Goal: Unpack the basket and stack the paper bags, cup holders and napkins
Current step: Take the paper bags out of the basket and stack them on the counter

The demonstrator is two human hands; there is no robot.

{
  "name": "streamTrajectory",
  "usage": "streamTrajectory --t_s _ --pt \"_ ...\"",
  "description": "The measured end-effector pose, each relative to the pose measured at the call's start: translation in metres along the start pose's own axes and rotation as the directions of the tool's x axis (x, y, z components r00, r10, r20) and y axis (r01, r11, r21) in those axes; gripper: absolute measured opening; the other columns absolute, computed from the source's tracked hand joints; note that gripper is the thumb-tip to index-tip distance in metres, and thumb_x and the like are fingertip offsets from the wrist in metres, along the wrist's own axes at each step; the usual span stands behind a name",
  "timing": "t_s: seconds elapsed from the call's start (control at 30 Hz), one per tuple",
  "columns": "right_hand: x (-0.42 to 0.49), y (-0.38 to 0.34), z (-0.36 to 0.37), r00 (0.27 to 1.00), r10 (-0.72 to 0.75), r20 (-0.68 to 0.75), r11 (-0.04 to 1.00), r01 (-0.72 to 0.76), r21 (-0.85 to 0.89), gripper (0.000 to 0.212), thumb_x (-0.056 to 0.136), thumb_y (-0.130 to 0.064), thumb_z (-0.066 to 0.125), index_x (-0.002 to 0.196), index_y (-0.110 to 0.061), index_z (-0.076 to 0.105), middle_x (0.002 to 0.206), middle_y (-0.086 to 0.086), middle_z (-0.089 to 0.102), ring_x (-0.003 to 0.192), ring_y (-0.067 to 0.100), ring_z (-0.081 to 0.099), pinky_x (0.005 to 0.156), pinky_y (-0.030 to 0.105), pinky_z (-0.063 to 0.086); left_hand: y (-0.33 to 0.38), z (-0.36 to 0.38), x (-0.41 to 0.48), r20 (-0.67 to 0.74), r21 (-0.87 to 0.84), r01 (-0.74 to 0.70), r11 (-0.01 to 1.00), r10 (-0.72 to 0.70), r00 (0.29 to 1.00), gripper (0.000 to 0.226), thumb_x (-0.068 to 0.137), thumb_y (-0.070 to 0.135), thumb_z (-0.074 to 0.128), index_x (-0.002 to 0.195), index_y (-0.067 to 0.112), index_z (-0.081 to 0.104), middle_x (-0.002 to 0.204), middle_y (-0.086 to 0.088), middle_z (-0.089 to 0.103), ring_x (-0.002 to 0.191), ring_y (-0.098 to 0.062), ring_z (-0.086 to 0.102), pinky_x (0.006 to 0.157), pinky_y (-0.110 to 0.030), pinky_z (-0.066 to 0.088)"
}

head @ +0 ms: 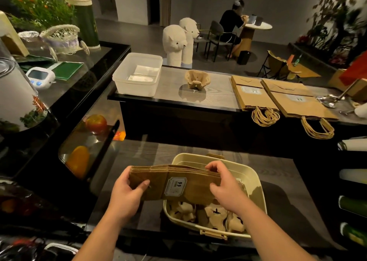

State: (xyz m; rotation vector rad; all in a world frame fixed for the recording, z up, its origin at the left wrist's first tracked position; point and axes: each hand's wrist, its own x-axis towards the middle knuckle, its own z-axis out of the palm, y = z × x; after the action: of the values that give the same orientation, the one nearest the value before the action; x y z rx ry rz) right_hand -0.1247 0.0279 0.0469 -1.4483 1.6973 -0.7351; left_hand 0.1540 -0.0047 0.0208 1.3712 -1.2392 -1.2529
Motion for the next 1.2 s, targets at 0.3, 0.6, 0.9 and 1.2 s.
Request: streamTrajectory --t_s 0.3,0.6,0.9,1.2 --pt "-0.013 0.037 0.017 0.808 0.162 -0.566 0.984 -0.091 0.151 0.024 0.091 -0.005 0.065 0.097 -0.027 0.058 0.098 -0.003 0.062 0.093 0.018 0.063 0.078 0.031 0.055 -0.007 -0.005 0.001 -0.008 -0.051 0.002 0.999 -0.003 1.000 0.021 0.093 -0.009 0.065 0.094 0.011 0.060 0.088 -0.004 0.074 0.088 -0.017 0.071 0.080 -0.035 0.057" --pt "0.003 0.041 0.044 0.918 0.397 0.022 0.775 -0.348 0.527 0.053 0.092 -0.020 0.073 0.135 -0.033 0.045 0.131 -0.009 0.060 0.134 0.021 0.050 0.116 0.041 0.037 0.001 -0.009 -0.008 0.088 -0.027 -0.029 0.999 0.031 0.996 0.016 0.091 -0.016 0.061 0.095 0.000 0.061 0.089 -0.011 0.071 0.088 -0.020 0.072 0.072 -0.025 0.062" --pt "0.009 0.024 0.019 0.965 0.227 0.130 0.419 -0.217 0.882 0.059 0.078 -0.003 0.068 0.134 -0.013 0.054 0.126 0.014 0.071 0.128 0.034 0.058 0.120 0.055 0.031 0.009 -0.019 -0.010 0.124 -0.094 -0.034 0.995 0.045 0.991 0.017 0.090 -0.015 0.061 0.099 -0.001 0.060 0.094 -0.021 0.069 0.092 -0.023 0.071 0.077 -0.029 0.062" --pt "0.017 0.037 0.051 0.892 0.437 0.114 0.548 -0.365 0.753 0.042 0.095 0.009 0.056 0.131 -0.013 0.054 0.128 0.005 0.068 0.128 0.023 0.055 0.122 0.046 0.029 -0.015 -0.008 -0.013 0.018 -0.062 0.060 0.996 -0.059 0.998 0.035 0.093 -0.011 0.062 0.111 0.018 0.063 0.101 -0.003 0.073 0.102 -0.017 0.069 0.093 -0.039 0.056"
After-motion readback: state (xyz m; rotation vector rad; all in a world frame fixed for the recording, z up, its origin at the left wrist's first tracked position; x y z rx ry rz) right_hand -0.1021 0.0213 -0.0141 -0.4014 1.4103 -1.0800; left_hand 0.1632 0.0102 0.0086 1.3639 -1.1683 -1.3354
